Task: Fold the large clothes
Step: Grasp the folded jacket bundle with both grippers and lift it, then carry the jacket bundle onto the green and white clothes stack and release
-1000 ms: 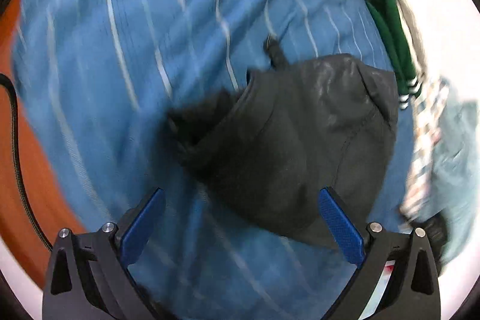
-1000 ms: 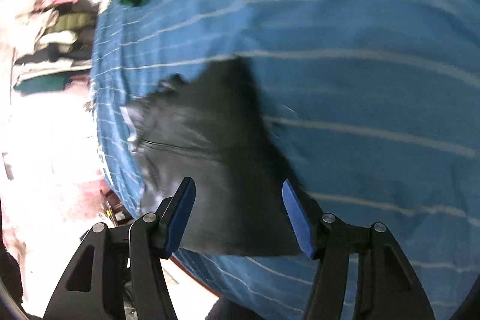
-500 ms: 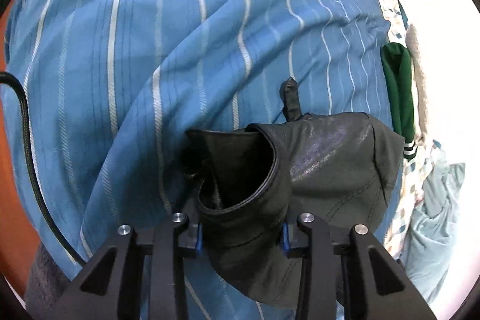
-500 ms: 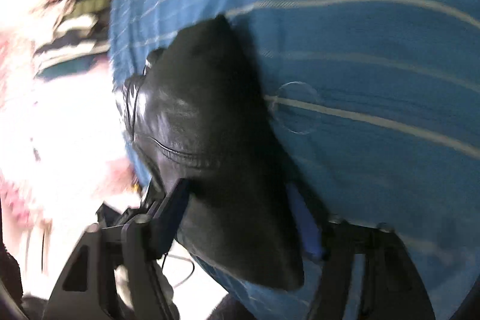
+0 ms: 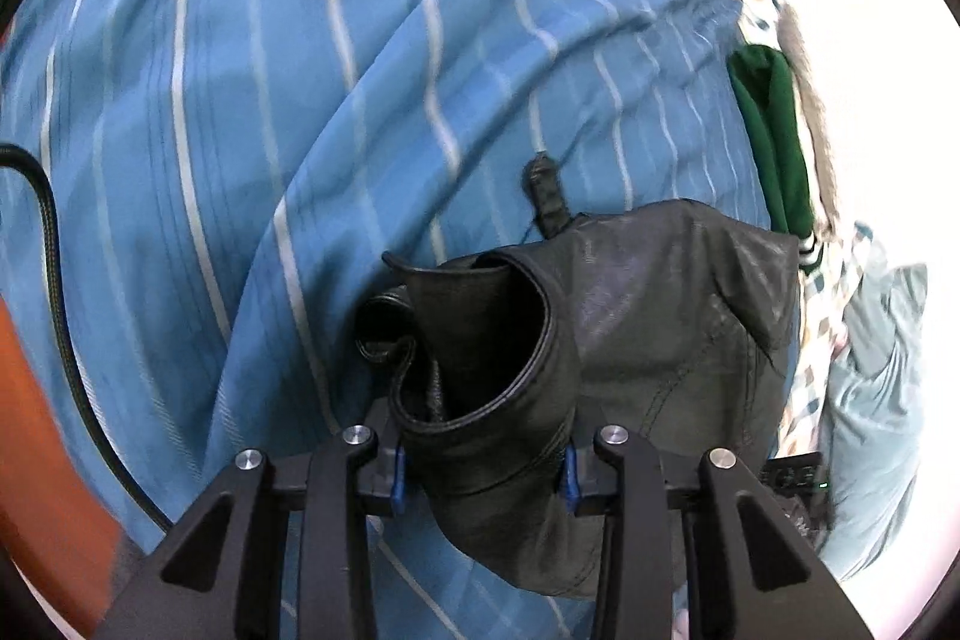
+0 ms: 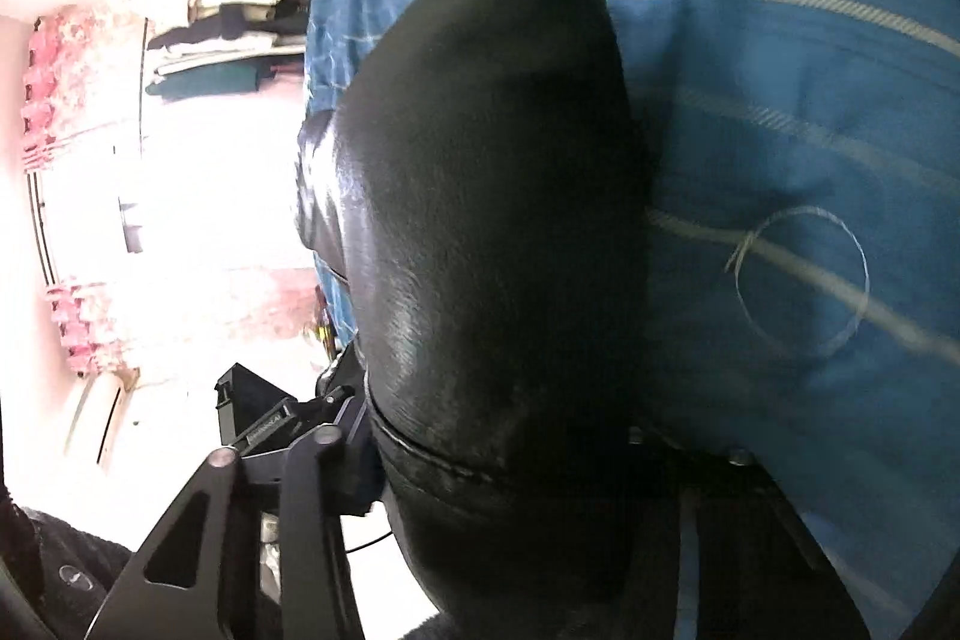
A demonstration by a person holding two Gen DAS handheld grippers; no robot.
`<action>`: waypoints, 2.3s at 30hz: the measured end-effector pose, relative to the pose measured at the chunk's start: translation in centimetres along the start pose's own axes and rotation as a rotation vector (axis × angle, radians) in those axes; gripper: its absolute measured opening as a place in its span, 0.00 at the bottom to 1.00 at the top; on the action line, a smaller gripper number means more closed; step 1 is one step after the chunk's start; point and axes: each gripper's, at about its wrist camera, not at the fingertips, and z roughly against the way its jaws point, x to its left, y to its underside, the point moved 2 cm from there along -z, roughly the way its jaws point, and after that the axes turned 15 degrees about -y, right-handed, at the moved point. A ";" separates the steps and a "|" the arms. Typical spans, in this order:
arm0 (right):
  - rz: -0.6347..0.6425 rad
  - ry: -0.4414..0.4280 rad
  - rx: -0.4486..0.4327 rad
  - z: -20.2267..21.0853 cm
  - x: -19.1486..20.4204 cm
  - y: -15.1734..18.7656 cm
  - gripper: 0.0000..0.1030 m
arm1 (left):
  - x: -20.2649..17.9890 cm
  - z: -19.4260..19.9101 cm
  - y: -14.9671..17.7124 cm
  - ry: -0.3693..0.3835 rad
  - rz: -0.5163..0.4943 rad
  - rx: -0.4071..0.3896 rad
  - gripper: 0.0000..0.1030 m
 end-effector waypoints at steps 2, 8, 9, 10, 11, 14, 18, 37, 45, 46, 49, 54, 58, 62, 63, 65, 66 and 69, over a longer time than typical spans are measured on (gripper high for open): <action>-0.019 0.001 -0.034 0.4 0.8 0.5 0.42 | -0.8 1.1 -0.4 -0.007 -0.046 -0.015 0.31; -0.054 -0.061 -0.099 1.9 4.6 3.0 0.37 | -2.3 4.1 -2.2 0.003 -0.129 -0.023 0.29; -0.057 -0.061 -0.115 2.2 5.5 3.3 0.36 | -2.6 4.6 -2.6 0.015 -0.139 -0.016 0.29; -0.068 -0.068 -0.136 2.5 6.3 3.7 0.36 | -3.0 5.3 -3.0 0.027 -0.155 -0.011 0.29; -0.080 -0.076 -0.155 2.9 6.9 3.8 0.36 | -3.5 5.9 -3.4 0.037 -0.173 -0.008 0.29; -0.112 -0.085 -0.214 4.0 9.1 3.8 0.35 | -5.8 7.9 -5.5 0.085 -0.229 0.007 0.29; -0.108 -0.121 -0.306 5.6 13.2 1.9 0.35 | -10.5 10.7 -9.9 0.166 -0.330 0.000 0.29; 0.108 -0.279 -0.493 11.2 26.6 -31.6 0.35 | -43.1 13.7 -34.3 0.402 -0.531 -0.247 0.29; 0.034 -0.210 -0.421 12.1 15.9 -45.5 0.35 | -49.0 0.5 -35.7 0.256 -0.587 -0.206 0.31; 0.029 -0.200 -0.417 12.0 14.9 -46.4 0.35 | -49.1 -0.9 -35.7 0.228 -0.598 -0.208 0.35; 0.013 -0.177 -0.420 12.1 12.0 -50.3 0.45 | -48.7 -2.8 -35.9 0.236 -0.603 -0.181 0.45; 0.015 -0.024 -0.434 10.3 12.2 -52.6 0.65 | -48.6 -2.9 -35.8 0.101 -0.634 -0.263 0.89; 0.040 0.256 -0.473 10.3 15.3 -51.4 0.81 | -49.0 -1.3 -35.6 -0.013 -0.692 -0.365 0.91; 0.123 0.694 -0.566 8.7 19.3 -48.6 0.89 | -49.1 1.0 -34.3 -0.103 -0.759 -0.463 0.92; 0.128 0.789 -0.587 8.5 20.1 -47.8 0.89 | -49.1 1.6 -33.7 -0.122 -0.783 -0.487 0.92; 0.125 0.938 -0.607 7.8 21.3 -44.7 0.90 | -48.9 2.8 -32.3 -0.176 -0.838 -0.538 0.93; 0.123 0.997 -0.610 7.0 22.2 -44.5 0.90 | -48.7 3.2 -31.6 -0.187 -0.859 -0.544 0.93; 0.107 1.144 -0.608 7.1 23.7 -38.5 0.90 | -47.7 5.0 -29.3 -0.217 -0.920 -0.540 0.93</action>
